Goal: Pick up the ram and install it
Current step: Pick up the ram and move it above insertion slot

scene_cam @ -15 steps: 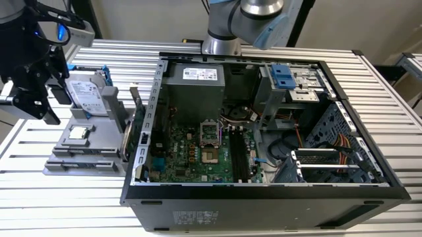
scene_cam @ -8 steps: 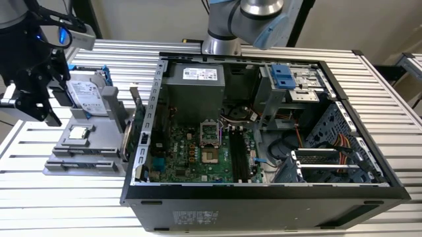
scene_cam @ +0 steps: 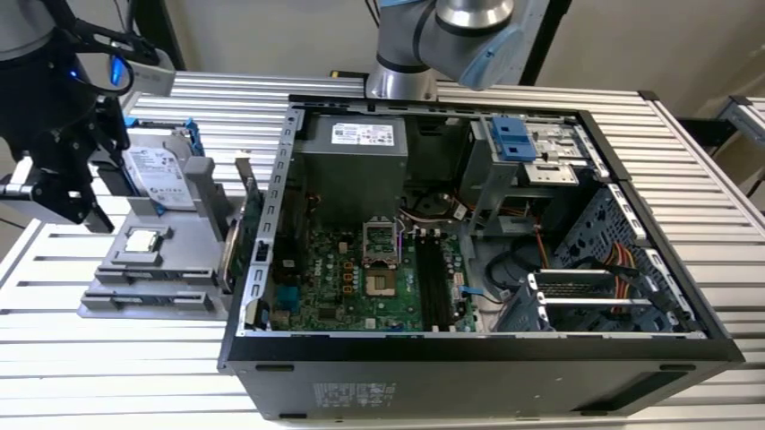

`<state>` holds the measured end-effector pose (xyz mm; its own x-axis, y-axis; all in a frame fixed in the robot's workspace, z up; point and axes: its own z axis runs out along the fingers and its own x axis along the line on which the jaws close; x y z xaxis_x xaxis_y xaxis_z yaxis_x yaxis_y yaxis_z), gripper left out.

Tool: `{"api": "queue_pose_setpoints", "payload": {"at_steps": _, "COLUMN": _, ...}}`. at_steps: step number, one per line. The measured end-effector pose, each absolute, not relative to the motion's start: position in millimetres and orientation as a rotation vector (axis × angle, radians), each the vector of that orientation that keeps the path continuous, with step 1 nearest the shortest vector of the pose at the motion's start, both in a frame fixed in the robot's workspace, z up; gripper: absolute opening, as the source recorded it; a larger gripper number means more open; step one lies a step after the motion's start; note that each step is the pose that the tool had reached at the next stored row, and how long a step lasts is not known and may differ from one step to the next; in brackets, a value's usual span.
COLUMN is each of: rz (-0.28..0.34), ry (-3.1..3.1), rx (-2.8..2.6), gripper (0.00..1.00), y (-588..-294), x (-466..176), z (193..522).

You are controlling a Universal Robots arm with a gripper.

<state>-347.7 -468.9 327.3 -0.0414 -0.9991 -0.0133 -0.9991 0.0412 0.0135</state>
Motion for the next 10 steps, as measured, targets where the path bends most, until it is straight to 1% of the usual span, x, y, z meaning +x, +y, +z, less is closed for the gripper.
{"api": "queue_pose_setpoints", "payload": {"at_steps": 10, "rz": 0.030, "ry": 2.266, "rx": -2.175, "gripper": 1.00, "y": -469.0, "x": -347.7, "z": 321.2}}
